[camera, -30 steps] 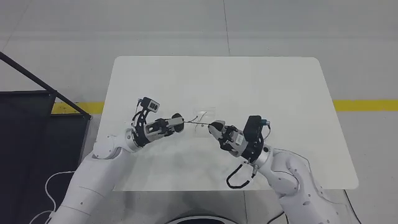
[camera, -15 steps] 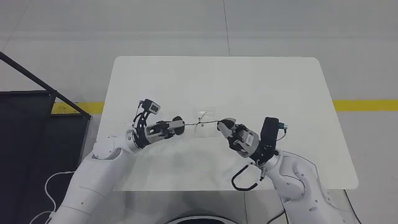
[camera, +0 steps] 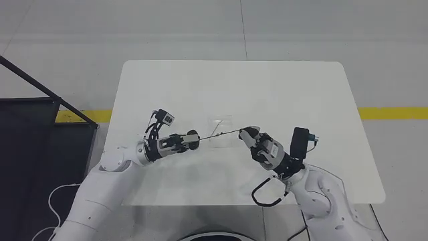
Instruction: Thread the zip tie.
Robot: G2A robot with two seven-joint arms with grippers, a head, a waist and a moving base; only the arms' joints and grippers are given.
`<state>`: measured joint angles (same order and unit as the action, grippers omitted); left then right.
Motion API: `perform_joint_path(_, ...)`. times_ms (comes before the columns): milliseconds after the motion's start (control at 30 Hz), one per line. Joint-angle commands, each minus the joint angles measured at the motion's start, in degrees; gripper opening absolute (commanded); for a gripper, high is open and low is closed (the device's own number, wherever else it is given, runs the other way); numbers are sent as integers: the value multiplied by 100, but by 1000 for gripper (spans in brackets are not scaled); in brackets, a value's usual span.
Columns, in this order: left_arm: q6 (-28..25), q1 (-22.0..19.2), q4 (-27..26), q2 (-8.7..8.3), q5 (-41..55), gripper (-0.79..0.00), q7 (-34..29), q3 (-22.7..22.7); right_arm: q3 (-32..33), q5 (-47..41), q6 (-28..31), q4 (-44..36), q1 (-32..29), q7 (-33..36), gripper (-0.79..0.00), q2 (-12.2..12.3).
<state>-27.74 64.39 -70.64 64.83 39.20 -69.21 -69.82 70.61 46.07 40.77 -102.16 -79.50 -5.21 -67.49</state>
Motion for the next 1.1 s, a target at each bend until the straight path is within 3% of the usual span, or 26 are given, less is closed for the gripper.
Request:
perform_joint_path(0, 6, -7, 14, 2, 8, -785, -13, 2, 6, -16, 13, -4, -11, -8, -785, 0)
perform_joint_path(200, -44, -7, 11, 6, 21, -785, -40, 0, -69, -59, 231, 53, 72, 418, -785, 16)
perform_joint_path(267, -58, 2, -28, 8, 56, -428, -82, 4, -98, -109, 260, 81, 158, 712, -785, 25)
perform_joint_path(300, -59, 6, -40, 7, 78, -200, -106, 0, -117, -118, 237, 75, 180, 834, -785, 28)
perform_joint_path(333, -53, 7, -52, 7, 100, -43, -114, -8, -135, -124, 211, 61, 190, 946, -785, 31)
perform_joint_path(367, -46, 9, -71, 8, 128, 0, -120, -13, -140, -128, 170, 38, 191, 1016, -785, 34)
perform_joint_path(600, -105, 112, -231, -8, 287, 0, -74, -155, -41, -45, 49, -159, 12, 1320, -785, 78)
perform_joint_path(833, -329, 476, -492, -78, 535, 0, -171, -538, 388, 524, -41, -864, -626, 1459, -785, 185)
perform_joint_path(1067, -435, 835, -771, -148, 734, 0, -297, -911, 659, 1626, -908, -1740, -1491, 1430, -785, 235)
